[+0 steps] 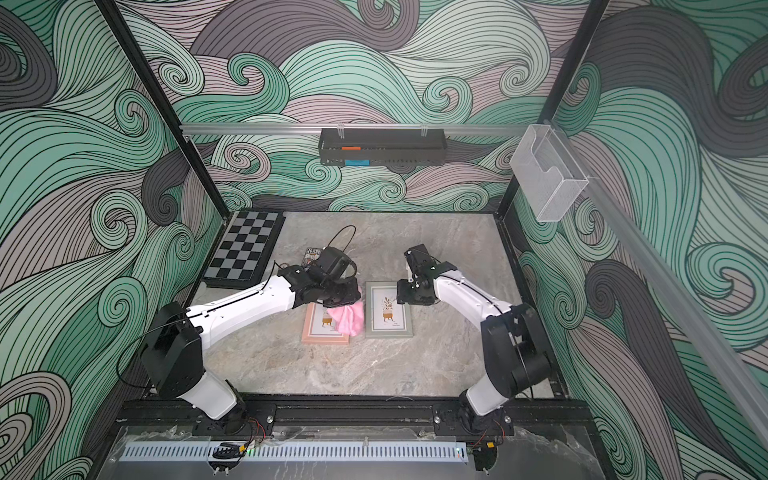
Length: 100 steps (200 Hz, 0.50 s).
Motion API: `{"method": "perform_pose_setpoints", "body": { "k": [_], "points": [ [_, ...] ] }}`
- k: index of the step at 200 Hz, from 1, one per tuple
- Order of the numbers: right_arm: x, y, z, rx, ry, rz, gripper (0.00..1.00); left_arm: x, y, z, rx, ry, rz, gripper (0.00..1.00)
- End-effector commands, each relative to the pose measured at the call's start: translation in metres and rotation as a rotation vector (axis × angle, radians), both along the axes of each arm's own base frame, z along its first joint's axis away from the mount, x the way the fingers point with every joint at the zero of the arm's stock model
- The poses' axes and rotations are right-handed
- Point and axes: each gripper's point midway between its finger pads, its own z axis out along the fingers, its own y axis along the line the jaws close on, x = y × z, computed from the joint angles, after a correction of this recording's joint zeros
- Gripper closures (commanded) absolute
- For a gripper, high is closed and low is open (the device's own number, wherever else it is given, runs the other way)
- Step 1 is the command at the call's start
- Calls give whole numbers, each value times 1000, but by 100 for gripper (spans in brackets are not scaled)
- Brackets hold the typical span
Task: Wipe the picture frame with a cloth
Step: Wipe the dirt from the picture frame.
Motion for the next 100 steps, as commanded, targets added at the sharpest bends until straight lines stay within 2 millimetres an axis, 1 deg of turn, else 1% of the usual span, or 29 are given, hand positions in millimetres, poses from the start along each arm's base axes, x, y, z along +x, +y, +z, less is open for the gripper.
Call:
{"method": "perform_pose_setpoints", "body": {
  "k": [1, 27, 64, 77, 82, 100],
  "points": [
    [7, -2, -15, -51, 28, -3, 43, -2, 2, 6, 11, -11, -4, 100],
    [-1, 0, -34, -61, 90, -8, 45, -5, -6, 11, -25, -14, -27, 100],
    [-15, -5, -50, -88, 147, -18, 46, -2, -13, 15, -40, -20, -45, 100],
    [-21, -9, -54, -101, 168, -24, 48, -1, -14, 16, -39, -23, -47, 100],
    [-23, -11, -54, -111, 174, -30, 51, 0, -15, 16, -38, -25, -47, 100],
    [-33, -21, -58, -146, 191, -56, 53, 3, -17, 16, -40, -33, -47, 100]
  ]
}}
